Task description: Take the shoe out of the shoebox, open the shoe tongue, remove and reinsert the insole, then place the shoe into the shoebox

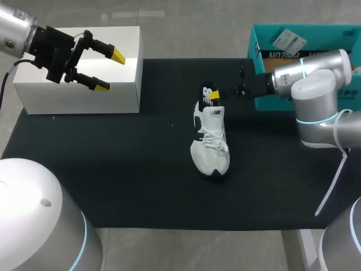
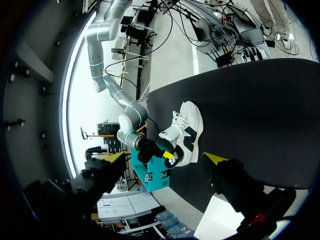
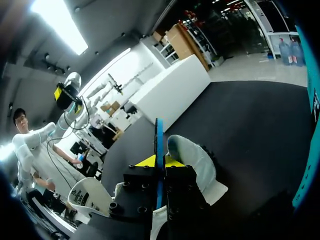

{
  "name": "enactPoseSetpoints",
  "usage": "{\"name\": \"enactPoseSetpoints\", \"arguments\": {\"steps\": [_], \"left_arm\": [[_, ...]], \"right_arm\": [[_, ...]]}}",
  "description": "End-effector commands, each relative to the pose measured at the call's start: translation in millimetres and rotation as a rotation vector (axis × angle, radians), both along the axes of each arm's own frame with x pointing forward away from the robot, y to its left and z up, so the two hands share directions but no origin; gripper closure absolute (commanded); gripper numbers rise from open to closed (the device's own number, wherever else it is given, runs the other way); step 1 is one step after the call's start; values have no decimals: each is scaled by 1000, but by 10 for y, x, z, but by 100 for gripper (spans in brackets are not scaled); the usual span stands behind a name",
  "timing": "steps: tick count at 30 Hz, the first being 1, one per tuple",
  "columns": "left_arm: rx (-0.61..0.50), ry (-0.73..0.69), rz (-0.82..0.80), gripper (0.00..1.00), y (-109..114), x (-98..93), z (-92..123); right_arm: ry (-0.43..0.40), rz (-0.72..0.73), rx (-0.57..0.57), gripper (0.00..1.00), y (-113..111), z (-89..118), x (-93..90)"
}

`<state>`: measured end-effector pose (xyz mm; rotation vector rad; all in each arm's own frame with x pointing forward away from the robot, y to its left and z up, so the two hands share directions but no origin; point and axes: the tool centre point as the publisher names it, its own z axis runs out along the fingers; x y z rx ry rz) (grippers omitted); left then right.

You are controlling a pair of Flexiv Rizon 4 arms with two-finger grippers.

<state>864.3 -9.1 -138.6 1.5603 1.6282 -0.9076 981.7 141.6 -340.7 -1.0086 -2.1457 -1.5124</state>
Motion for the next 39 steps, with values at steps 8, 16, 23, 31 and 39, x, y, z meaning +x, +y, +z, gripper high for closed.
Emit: {"name": "enactPoseSetpoints", "arguments": {"steps": [8, 16, 23, 31, 39], "left_arm": [[5, 1, -1, 0, 0, 5, 4], [5, 1, -1, 0, 0, 5, 4], [5, 1, -1, 0, 0, 5, 4], [5, 1, -1, 0, 0, 5, 4], [5, 1, -1, 0, 0, 5, 4]], "right_arm": [[67, -11, -41, 100, 103, -130, -219], [103, -33, -29, 100, 141, -244, -408], [87, -37, -27, 75, 118, -189, -369], [66, -37, -46, 67, 54, -92, -248], [40, -38, -58, 73, 24, -29, -124]]}}
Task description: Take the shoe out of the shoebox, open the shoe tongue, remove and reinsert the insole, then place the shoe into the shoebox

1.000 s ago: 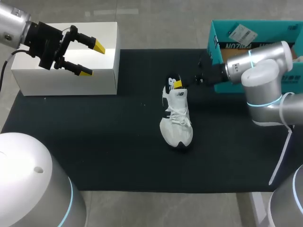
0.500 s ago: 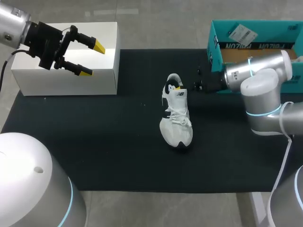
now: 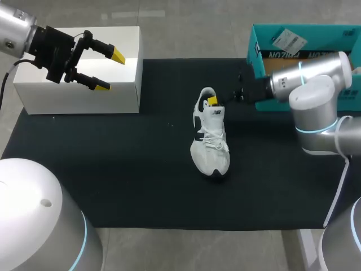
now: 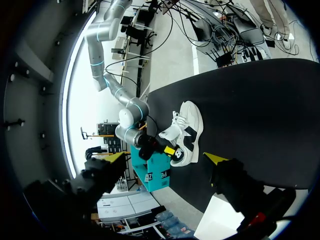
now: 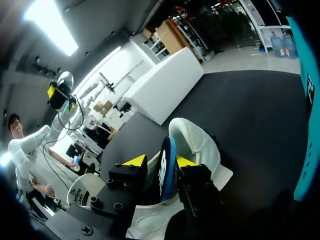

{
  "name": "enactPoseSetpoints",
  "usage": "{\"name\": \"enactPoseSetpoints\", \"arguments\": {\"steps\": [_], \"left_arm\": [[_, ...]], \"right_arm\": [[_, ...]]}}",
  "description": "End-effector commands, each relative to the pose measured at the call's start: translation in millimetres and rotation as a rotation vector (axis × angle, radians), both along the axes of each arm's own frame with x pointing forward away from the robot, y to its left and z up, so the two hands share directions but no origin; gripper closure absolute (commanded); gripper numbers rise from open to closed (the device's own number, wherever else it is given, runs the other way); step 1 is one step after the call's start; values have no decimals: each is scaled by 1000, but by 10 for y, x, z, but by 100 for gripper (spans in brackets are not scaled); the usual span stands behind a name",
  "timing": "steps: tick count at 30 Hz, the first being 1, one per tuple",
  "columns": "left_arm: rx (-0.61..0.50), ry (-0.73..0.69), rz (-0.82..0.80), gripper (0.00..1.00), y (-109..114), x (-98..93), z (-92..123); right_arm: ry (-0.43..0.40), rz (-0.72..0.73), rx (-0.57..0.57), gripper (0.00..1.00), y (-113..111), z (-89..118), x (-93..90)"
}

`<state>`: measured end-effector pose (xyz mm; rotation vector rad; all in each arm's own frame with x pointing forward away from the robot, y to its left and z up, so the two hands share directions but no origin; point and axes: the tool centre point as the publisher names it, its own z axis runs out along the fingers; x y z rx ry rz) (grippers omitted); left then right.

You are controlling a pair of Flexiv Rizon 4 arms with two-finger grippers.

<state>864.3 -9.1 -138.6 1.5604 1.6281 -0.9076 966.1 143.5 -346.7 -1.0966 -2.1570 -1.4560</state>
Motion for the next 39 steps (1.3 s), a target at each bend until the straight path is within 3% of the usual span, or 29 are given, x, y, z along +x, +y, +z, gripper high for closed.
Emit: {"name": "enactPoseSetpoints", "arguments": {"steps": [1, 3, 5, 30, 32, 37, 39], "left_arm": [[5, 1, -1, 0, 1, 5, 5], [5, 1, -1, 0, 1, 5, 5], [5, 1, -1, 0, 1, 5, 5], [5, 1, -1, 0, 1, 5, 5], [5, 1, -1, 0, 1, 5, 5], [5, 1, -1, 0, 1, 5, 5], [5, 1, -1, 0, 1, 5, 5]], "right_arm": [[2, 5, -11, 75, 1, 34, 41], [2, 2, -14, 82, -8, 30, 53], [8, -2, -15, 100, -5, 17, 62], [90, -22, 1, 100, 100, -183, -150], [83, -22, -6, 86, 98, -161, -130], [73, -13, -19, 69, 106, -126, -88], [73, -10, -22, 56, 109, -122, -79]]}}
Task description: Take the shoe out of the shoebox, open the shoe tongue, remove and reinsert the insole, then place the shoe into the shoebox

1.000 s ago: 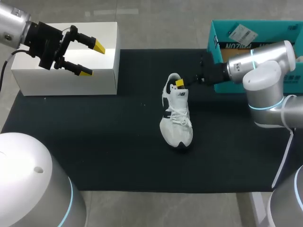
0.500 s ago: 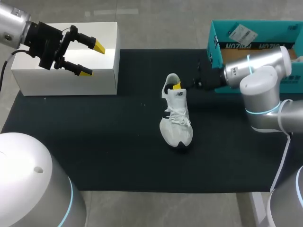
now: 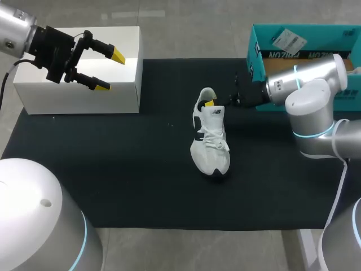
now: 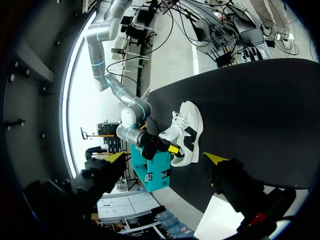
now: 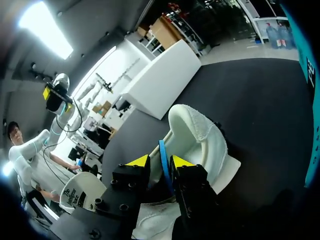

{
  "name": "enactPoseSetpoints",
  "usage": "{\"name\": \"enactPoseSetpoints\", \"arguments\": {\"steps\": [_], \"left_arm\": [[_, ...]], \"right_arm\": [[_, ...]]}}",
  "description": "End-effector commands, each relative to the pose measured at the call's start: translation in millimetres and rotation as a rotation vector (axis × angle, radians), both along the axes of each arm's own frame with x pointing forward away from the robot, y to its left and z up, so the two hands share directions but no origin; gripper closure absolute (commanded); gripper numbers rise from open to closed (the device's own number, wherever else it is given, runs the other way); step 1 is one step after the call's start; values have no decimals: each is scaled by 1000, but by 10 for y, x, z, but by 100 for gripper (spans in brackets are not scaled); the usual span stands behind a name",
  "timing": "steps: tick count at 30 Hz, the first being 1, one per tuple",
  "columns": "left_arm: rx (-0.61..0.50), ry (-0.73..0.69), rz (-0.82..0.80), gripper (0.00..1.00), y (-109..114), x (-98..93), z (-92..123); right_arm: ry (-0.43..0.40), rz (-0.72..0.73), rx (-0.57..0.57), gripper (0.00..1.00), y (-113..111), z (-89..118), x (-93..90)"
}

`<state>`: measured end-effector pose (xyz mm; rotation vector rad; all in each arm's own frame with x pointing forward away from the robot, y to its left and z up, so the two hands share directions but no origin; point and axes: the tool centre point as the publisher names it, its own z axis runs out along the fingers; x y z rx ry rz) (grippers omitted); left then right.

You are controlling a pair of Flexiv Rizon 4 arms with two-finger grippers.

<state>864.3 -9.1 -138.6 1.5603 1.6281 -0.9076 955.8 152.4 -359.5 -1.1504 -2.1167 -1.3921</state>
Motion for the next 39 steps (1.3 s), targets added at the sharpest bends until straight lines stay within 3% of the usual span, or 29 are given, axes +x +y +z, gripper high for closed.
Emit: {"name": "enactPoseSetpoints", "arguments": {"steps": [1, 3, 6, 16, 24, 27, 30, 35, 39], "left_arm": [[5, 1, -1, 0, 1, 5, 5], [5, 1, -1, 0, 1, 5, 5], [5, 1, -1, 0, 1, 5, 5], [5, 1, -1, 0, 1, 5, 5], [5, 1, -1, 0, 1, 5, 5], [5, 1, -1, 0, 1, 5, 5], [5, 1, -1, 0, 1, 5, 5], [5, 1, -1, 0, 1, 5, 5], [5, 1, -1, 0, 1, 5, 5]], "right_arm": [[4, 4, -11, 53, 21, 7, 25], [1, 5, -14, 38, 22, 16, 36], [-8, 8, -19, 28, 26, 48, 64], [-41, 22, -26, 33, 40, 140, 110], [-103, -12, -48, 32, -55, 411, 91], [-107, -31, -49, 56, -72, 480, 69], [-85, -65, -61, 100, -63, 523, 33], [6, -200, -142, 100, -127, 519, -65], [108, -247, -325, 100, -212, 506, -130]]}}
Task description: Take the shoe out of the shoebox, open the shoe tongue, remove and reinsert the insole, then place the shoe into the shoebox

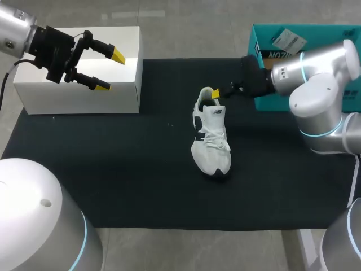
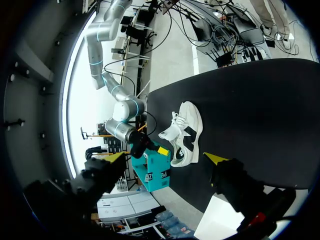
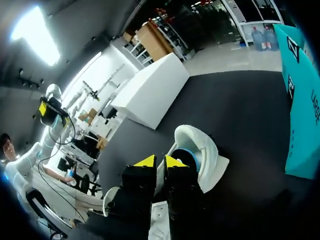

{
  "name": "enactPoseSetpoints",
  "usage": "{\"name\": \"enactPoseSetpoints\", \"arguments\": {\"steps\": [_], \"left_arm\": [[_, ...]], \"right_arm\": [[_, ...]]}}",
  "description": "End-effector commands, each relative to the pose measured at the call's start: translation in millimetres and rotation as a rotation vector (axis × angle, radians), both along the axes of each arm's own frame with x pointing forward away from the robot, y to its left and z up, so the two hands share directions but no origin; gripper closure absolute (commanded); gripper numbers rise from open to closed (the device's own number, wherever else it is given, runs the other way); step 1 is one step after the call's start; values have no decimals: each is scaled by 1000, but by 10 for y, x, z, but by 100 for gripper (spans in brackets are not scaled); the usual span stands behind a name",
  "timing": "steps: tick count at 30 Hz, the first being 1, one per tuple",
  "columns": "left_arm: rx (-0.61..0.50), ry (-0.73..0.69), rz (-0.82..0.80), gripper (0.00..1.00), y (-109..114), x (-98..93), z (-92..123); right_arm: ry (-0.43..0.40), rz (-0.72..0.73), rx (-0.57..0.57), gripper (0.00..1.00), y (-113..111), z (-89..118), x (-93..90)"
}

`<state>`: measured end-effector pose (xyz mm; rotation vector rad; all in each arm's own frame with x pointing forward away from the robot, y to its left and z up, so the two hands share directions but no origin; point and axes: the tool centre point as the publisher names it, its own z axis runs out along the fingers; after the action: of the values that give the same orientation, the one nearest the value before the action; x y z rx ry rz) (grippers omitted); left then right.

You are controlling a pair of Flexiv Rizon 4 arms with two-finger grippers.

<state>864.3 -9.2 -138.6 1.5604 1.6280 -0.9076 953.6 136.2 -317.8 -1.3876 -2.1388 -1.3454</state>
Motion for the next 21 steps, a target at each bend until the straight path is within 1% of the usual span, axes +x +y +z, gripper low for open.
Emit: {"name": "enactPoseSetpoints", "arguments": {"steps": [1, 2, 3, 4, 17, 19, 21], "left_arm": [[5, 1, -1, 0, 1, 5, 5], [5, 1, -1, 0, 1, 5, 5], [5, 1, -1, 0, 1, 5, 5], [5, 1, -1, 0, 1, 5, 5], [5, 1, -1, 0, 1, 5, 5], [5, 1, -1, 0, 1, 5, 5], [5, 1, -1, 0, 1, 5, 5]], "right_arm": [[125, -86, -288, 100, -65, 92, -120], [136, -89, -345, 100, -79, 99, -133], [140, -85, -379, 100, -93, 131, -149], [135, -85, -361, 100, -93, 178, -165], [135, -85, -361, 100, -93, 178, -165], [194, -143, -551, 100, -18, 221, -91], [270, -191, -705, 100, 67, 160, -28]]}}
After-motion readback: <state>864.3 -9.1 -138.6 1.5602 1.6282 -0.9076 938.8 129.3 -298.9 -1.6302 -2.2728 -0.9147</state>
